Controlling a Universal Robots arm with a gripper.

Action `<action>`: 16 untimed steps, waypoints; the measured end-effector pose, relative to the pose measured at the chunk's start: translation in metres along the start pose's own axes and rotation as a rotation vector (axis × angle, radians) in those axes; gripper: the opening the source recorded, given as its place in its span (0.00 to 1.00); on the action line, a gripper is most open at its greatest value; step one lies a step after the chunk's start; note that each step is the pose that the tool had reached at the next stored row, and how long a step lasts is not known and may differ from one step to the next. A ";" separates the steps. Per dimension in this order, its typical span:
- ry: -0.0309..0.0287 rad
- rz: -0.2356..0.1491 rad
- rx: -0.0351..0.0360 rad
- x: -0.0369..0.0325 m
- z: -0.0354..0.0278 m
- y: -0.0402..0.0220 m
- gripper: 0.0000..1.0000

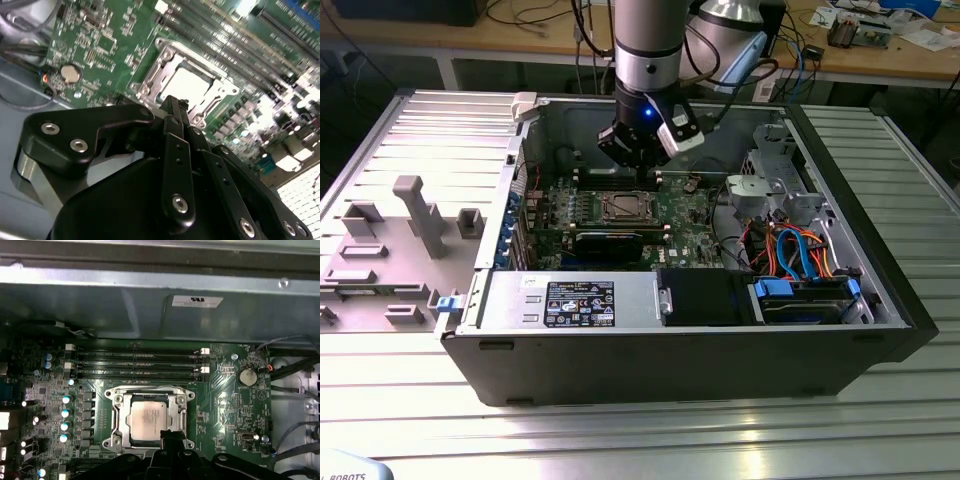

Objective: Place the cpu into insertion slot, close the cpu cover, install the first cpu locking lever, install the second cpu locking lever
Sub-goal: 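Install the second cpu locking lever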

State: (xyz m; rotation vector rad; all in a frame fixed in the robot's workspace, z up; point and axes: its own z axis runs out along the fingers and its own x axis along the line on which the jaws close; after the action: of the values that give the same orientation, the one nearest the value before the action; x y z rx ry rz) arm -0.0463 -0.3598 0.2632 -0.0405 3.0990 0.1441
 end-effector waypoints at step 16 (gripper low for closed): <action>0.0000 0.000 0.0001 0.0000 -0.0002 -0.0022 0.11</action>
State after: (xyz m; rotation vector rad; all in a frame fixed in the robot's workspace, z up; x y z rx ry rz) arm -0.0462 -0.3621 0.2632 -0.0407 3.0990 0.1440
